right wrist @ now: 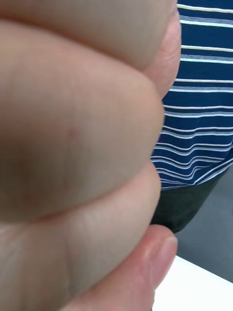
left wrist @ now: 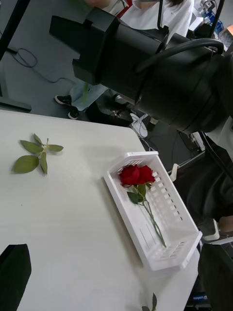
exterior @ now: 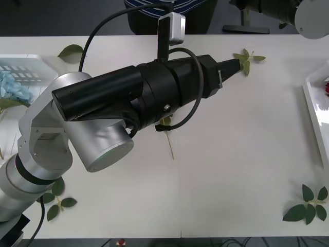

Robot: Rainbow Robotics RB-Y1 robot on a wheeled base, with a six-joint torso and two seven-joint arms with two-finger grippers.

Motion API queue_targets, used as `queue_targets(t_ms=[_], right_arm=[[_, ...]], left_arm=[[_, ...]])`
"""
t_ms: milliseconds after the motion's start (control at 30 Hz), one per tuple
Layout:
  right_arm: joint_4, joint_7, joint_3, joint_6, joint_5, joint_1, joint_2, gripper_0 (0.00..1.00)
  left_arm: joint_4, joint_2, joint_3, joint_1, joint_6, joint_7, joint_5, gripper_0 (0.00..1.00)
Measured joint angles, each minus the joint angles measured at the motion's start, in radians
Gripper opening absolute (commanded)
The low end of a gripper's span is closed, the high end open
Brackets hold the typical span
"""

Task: Place the red flowers into the right box and the blue flowers into the left box. If a person shows an open palm, hand one flower to the person first, then continue sorting.

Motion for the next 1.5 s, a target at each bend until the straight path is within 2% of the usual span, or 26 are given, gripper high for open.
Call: queue_targets(t_ms=[33,67,133,167,200,233,367,567,933,1200,1300,1500], right_arm=[[0.0,0.0,0.0,0.0,0.0,0.0,0.0,0.0],[0.0,0.0,0.0,0.0,0.0,0.0,0.0,0.19],[0.0,0.0,0.0,0.0,0.0,0.0,0.0,0.65],[0.0,0.0,0.0,0.001,0.0,0.0,0.0,0.74],[0.0,0.0,0.0,0.001,0.0,0.0,0.0,0.87],[0.0,0.0,0.0,0.001,0.0,0.0,0.0,0.93],[0.0,0.0,0.0,0.001,0.0,0.0,0.0,0.97],[0.0,0.0,0.0,0.001,0.0,0.0,0.0,0.97],[0.0,0.0,0.0,0.001,0.0,0.0,0.0,0.97],[0.008,0.0,0.024,-0.001,-0.001,0.035,-0.005,0.97],[0.006,0.0,0.024,0.007,-0.014,0.036,-0.027,0.97],[-0.053,-0.018,-0.046,0.337,-0.159,0.036,-0.109,0.97]], left_arm=[[0.0,0.0,0.0,0.0,0.0,0.0,0.0,1.0],[0.0,0.0,0.0,0.0,0.0,0.0,0.0,1.0],[0.0,0.0,0.0,0.0,0.0,0.0,0.0,1.0],[0.0,0.0,0.0,0.0,0.0,0.0,0.0,1.0],[0.0,0.0,0.0,0.0,0.0,0.0,0.0,1.0],[0.0,0.0,0.0,0.0,0.0,0.0,0.0,1.0],[0.0,0.0,0.0,0.0,-0.031,0.0,0.016,1.0],[0.0,0.0,0.0,0.0,-0.017,0.0,0.043,1.0],[0.0,-0.002,0.044,-0.008,0.333,-0.001,-0.026,1.0],[0.006,-0.033,0.045,-0.088,0.616,-0.001,-0.157,1.0],[0.039,-0.047,0.045,-0.111,0.649,0.0,-0.159,1.0],[0.177,-0.068,0.045,-0.138,0.663,0.001,-0.198,1.0]])
